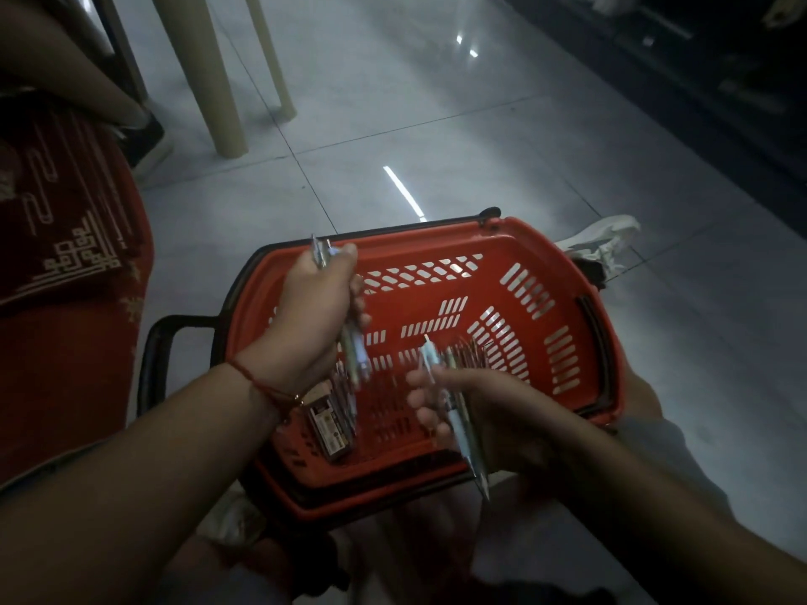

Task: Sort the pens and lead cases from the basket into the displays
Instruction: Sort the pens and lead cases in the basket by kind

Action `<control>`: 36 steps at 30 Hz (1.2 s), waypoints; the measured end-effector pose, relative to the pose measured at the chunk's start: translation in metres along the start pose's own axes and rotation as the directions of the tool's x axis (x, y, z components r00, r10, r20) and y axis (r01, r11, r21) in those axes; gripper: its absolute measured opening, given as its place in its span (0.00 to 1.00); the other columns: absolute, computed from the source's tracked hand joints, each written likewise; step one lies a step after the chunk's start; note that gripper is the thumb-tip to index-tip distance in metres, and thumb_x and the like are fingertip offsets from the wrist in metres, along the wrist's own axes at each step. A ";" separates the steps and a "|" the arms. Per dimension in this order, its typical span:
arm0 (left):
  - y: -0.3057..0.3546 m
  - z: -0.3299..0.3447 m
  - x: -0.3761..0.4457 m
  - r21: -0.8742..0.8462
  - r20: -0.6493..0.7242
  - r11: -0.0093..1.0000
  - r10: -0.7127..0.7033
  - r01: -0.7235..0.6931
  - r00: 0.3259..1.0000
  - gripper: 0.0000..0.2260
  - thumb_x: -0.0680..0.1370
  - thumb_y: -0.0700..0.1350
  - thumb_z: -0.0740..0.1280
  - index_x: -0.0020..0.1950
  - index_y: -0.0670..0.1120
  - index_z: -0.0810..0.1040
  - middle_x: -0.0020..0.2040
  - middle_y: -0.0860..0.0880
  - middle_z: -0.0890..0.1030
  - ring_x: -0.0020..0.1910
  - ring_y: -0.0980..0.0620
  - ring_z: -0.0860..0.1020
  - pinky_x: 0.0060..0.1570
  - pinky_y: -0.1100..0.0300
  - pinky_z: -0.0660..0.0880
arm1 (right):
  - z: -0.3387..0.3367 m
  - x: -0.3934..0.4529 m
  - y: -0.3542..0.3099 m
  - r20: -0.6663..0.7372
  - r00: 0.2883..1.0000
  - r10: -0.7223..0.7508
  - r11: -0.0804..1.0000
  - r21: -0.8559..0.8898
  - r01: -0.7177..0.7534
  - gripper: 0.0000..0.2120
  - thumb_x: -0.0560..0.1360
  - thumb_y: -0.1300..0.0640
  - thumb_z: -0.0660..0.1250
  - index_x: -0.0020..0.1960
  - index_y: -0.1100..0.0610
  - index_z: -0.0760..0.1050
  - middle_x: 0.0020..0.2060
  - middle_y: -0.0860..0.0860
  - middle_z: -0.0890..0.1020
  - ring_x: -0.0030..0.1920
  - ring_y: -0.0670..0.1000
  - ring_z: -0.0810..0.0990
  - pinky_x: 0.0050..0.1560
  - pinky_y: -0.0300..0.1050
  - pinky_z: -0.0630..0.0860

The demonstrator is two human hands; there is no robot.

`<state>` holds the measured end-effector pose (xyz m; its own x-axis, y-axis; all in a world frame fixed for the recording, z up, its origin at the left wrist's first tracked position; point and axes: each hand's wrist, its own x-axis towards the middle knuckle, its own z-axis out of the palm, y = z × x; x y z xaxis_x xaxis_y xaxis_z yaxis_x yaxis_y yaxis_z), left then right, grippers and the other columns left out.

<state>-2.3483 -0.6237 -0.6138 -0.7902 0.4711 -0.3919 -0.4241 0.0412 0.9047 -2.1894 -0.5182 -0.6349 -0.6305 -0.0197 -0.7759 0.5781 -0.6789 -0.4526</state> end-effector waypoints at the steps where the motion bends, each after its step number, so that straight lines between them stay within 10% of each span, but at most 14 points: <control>1: 0.002 0.000 -0.003 0.128 0.013 0.990 0.051 -0.053 0.999 0.07 0.82 0.50 0.62 0.49 0.48 0.72 0.32 0.51 0.71 0.29 0.54 0.70 0.27 0.61 0.71 | 0.000 0.003 -0.001 -0.022 1.000 -0.012 0.997 0.073 0.014 0.15 0.81 0.52 0.61 0.62 0.60 0.77 0.46 0.54 0.86 0.43 0.51 0.85 0.39 0.42 0.80; 5: -0.015 0.015 -0.024 0.562 0.276 0.804 0.039 -0.194 0.960 0.14 0.80 0.55 0.65 0.47 0.44 0.78 0.34 0.51 0.79 0.28 0.57 0.76 0.25 0.69 0.69 | 0.004 0.014 -0.012 -0.081 0.992 -0.096 0.956 0.271 0.115 0.20 0.82 0.48 0.58 0.65 0.58 0.79 0.58 0.55 0.84 0.63 0.56 0.80 0.58 0.52 0.77; 12: -0.030 0.018 -0.027 0.623 0.434 0.741 -0.060 -0.251 0.899 0.14 0.81 0.54 0.63 0.40 0.47 0.76 0.27 0.55 0.77 0.23 0.63 0.72 0.24 0.70 0.66 | 0.015 0.020 -0.022 -0.034 0.994 -0.105 0.905 0.410 0.110 0.19 0.81 0.49 0.61 0.63 0.59 0.79 0.56 0.60 0.83 0.54 0.60 0.83 0.59 0.57 0.77; 16: -0.032 0.010 -0.017 0.653 0.434 0.733 -0.158 -0.189 0.887 0.09 0.82 0.52 0.62 0.47 0.48 0.75 0.33 0.49 0.81 0.27 0.54 0.78 0.25 0.61 0.72 | 0.002 0.026 -0.030 -0.099 0.993 -0.069 0.980 0.181 0.086 0.19 0.82 0.47 0.59 0.62 0.59 0.78 0.55 0.57 0.84 0.52 0.57 0.84 0.55 0.53 0.79; 21: -0.048 -0.008 -0.011 0.863 0.468 0.225 -0.016 -0.453 0.883 0.06 0.81 0.50 0.62 0.47 0.53 0.66 0.38 0.54 0.73 0.34 0.58 0.72 0.28 0.63 0.60 | -0.052 0.042 -0.057 -0.472 0.856 -0.210 0.977 -0.075 0.198 0.18 0.83 0.48 0.59 0.64 0.61 0.70 0.55 0.58 0.80 0.43 0.49 0.78 0.38 0.41 0.75; 27: -0.065 -0.024 0.000 0.869 0.485 0.137 -0.052 -0.475 0.873 0.06 0.81 0.45 0.60 0.49 0.56 0.66 0.44 0.56 0.73 0.37 0.60 0.70 0.31 0.65 0.60 | -0.117 0.083 -0.066 -0.583 0.796 -0.163 0.970 -0.244 0.020 0.08 0.81 0.66 0.59 0.58 0.62 0.73 0.45 0.57 0.77 0.41 0.51 0.78 0.37 0.41 0.78; 36: -0.089 -0.027 0.011 0.797 0.581 -0.109 -0.129 -0.594 0.803 0.10 0.79 0.39 0.62 0.55 0.54 0.69 0.47 0.56 0.70 0.45 0.55 0.70 0.45 0.60 0.69 | -0.169 0.170 -0.050 -0.612 0.744 -0.268 0.577 -0.720 -0.385 0.07 0.79 0.59 0.65 0.53 0.62 0.78 0.50 0.58 0.83 0.51 0.57 0.83 0.54 0.52 0.82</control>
<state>-2.3314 -0.6454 -0.7030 -0.3231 0.8853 -0.3343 0.8681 0.4180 0.2680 -2.2376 -0.3633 -0.8184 -0.3067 0.6167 -0.7250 0.9494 0.1443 -0.2789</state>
